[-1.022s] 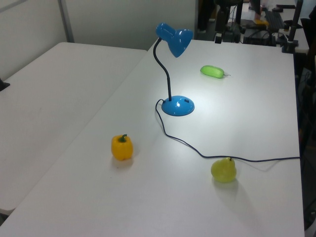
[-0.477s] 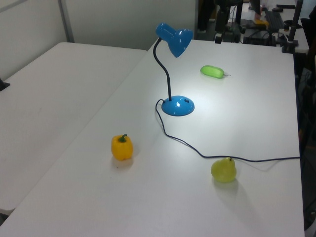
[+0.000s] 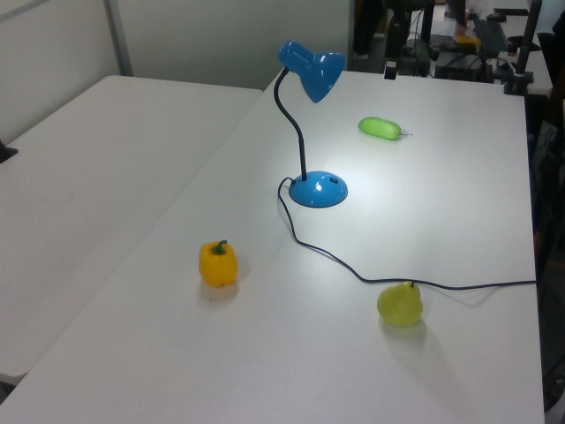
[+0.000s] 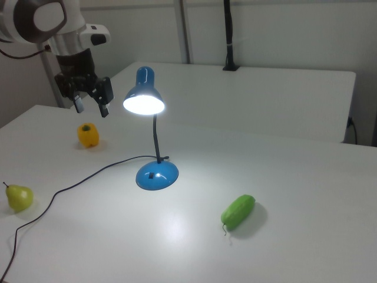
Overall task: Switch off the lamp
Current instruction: 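Move the gripper from rest toward the blue lamp's base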
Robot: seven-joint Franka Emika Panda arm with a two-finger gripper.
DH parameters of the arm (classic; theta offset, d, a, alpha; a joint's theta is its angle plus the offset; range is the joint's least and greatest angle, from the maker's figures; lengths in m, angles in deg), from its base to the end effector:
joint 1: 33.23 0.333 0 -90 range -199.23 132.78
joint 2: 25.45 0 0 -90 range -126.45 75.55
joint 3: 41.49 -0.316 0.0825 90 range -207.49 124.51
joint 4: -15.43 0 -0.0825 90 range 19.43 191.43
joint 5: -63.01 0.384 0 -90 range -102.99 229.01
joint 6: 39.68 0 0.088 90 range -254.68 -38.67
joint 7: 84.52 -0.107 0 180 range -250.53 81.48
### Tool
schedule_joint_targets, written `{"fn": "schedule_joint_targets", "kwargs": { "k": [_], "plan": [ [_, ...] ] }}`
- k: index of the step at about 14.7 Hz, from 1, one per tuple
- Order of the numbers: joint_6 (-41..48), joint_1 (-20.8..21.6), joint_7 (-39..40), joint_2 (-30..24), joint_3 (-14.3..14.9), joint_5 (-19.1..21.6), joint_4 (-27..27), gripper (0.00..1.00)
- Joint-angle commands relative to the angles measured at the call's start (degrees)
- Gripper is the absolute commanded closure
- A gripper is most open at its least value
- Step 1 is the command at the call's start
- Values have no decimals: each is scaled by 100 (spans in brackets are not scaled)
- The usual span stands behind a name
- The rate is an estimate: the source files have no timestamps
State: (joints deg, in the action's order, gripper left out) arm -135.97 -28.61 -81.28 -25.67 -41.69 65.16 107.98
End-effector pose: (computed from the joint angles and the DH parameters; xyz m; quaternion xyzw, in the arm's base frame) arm 0.5612 0.0510 0.6155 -0.9969 -0.0688 -0.0343 0.0192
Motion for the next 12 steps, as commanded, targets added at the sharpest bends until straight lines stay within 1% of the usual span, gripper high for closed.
{"fn": "schedule_joint_targets", "kwargs": {
  "k": [1,2,3,4,6,8,12],
  "plan": [
    [-320,13,36,-30,-59,-48,88,73],
    [-355,22,28,-30,-59,-48,97,88],
    [-364,30,27,-30,-68,-39,97,96],
    [-364,31,36,-22,-68,-22,97,96],
    [-364,31,80,-4,-68,22,97,100],
    [-277,39,28,-13,-68,31,123,100],
    [-118,48,142,-13,-76,31,658,100]
  ]
}}
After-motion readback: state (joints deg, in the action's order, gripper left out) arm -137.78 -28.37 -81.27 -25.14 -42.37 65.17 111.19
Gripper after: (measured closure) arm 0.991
